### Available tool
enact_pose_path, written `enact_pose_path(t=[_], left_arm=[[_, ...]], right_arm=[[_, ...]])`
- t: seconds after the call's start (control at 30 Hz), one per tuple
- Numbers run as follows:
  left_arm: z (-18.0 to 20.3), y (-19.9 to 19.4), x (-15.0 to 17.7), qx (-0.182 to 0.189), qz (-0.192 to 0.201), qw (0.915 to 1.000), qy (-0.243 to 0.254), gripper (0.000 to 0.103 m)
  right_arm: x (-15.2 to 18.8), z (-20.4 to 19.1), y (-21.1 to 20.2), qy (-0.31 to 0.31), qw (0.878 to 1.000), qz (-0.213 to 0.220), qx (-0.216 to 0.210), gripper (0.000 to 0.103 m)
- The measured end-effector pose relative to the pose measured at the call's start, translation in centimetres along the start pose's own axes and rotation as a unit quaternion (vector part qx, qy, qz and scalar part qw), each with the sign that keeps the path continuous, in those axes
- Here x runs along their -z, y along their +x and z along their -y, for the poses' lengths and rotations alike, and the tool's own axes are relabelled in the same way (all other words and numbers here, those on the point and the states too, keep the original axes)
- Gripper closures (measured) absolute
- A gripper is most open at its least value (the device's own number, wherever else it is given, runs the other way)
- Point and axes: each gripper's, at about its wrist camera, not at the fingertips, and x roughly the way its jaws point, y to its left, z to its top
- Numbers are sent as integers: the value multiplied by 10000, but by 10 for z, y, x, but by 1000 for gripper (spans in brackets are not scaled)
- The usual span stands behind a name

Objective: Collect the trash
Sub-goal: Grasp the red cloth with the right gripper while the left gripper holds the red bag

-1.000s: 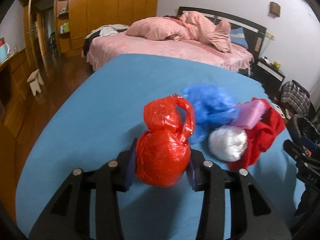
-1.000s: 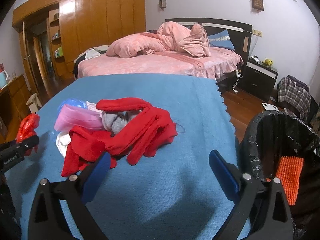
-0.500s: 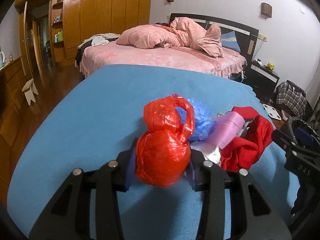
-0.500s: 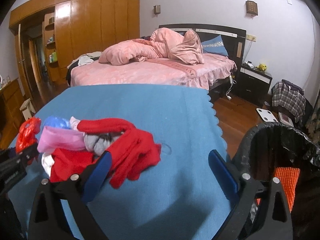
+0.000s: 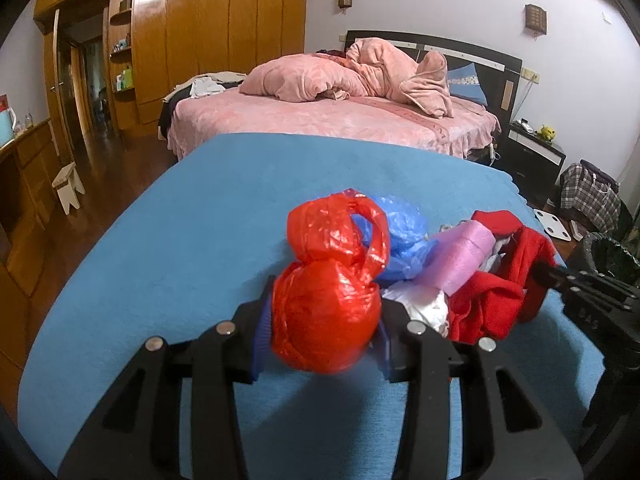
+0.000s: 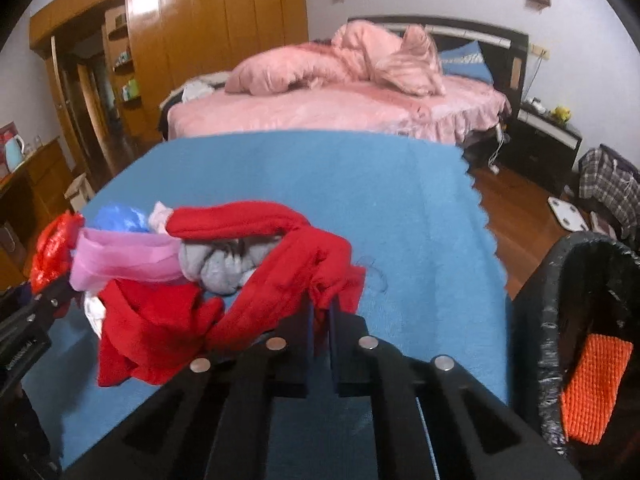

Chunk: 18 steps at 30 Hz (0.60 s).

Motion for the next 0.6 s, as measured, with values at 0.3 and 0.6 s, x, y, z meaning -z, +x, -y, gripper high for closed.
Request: enact_pose_path(t=[0.3, 0.6], left_arm=[[2, -6, 3, -102, 121, 9999, 17, 62], [5, -6, 3, -124, 141, 9998, 40, 62]], right_arm=[[2, 15, -27, 424, 9969, 520, 423, 97], [2, 20, -31, 395, 9970, 490, 455, 97]])
